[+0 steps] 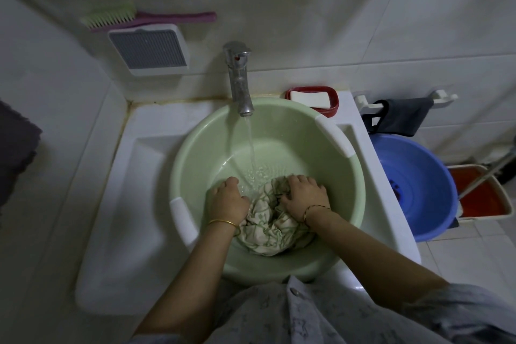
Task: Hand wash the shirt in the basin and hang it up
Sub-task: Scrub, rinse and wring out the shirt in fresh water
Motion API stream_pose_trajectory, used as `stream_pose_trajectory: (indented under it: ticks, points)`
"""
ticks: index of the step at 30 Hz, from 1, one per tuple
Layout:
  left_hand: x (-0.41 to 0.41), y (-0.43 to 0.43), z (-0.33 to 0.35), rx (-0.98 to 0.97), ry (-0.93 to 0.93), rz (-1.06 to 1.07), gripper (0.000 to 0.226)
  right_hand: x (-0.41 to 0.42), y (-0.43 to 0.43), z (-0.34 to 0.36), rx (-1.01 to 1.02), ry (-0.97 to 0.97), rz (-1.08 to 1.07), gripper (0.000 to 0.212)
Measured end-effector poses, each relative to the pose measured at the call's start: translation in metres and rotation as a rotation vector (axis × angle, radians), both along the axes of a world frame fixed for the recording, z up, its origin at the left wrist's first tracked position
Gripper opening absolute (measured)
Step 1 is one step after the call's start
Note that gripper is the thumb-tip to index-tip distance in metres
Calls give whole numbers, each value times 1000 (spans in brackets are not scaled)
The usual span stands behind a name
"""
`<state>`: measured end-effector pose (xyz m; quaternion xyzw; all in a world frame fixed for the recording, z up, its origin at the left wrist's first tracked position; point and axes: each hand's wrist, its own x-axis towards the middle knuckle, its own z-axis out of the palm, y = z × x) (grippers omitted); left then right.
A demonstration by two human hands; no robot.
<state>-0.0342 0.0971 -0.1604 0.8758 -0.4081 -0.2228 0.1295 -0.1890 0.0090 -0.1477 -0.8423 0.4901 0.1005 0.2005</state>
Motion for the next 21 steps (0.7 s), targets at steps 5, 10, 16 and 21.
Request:
stream_pose_trajectory:
  ticks: [5,10,16,21]
  points:
    - [0,0,0,5,-2,-3,49,0,0,0,0,-3,-1,48]
    - [-1,1,1,-9,-3,4,49,0,0,0,-1,-5,-3,48]
    - [-1,0,2,-13,-4,5,49,0,0,0,-1,-3,0,48]
    - [-1,0,2,-11,4,7,50,0,0,0,2,-2,-3,50]
